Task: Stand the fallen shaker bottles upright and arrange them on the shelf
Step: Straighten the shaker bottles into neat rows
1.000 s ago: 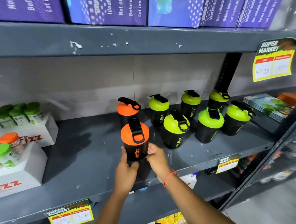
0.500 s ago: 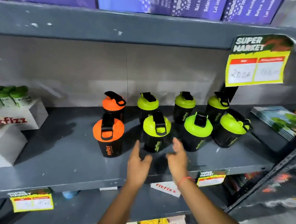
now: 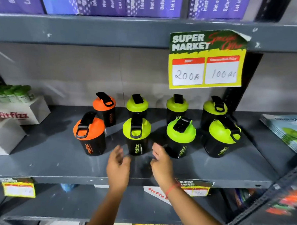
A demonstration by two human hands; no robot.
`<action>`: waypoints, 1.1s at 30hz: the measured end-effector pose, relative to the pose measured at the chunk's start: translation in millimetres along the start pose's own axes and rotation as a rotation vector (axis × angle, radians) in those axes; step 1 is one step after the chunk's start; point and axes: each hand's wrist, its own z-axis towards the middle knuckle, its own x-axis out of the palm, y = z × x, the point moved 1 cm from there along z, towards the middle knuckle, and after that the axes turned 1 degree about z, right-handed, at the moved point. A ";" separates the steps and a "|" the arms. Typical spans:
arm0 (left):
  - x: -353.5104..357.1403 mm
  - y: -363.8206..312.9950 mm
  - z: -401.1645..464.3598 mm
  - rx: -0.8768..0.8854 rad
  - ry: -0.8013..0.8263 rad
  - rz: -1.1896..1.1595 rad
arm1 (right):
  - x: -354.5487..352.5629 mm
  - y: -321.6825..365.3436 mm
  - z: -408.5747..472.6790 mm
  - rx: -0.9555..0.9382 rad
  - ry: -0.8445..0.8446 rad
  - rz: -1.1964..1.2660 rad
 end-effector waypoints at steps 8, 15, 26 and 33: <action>82.9 -17.3 -42.4 0.099 0.364 0.183 | -90.0 -25.0 -7.9 -0.033 -0.527 0.117; 118.7 -22.1 -38.8 0.002 0.502 0.188 | -99.6 -21.3 6.5 0.025 -0.116 -0.060; 118.4 -7.9 -50.3 0.094 0.221 0.139 | -117.9 -30.6 -2.0 -0.015 -0.519 0.147; 148.9 -11.1 -97.7 0.359 0.394 0.177 | -196.7 -58.6 9.3 0.024 -0.806 0.244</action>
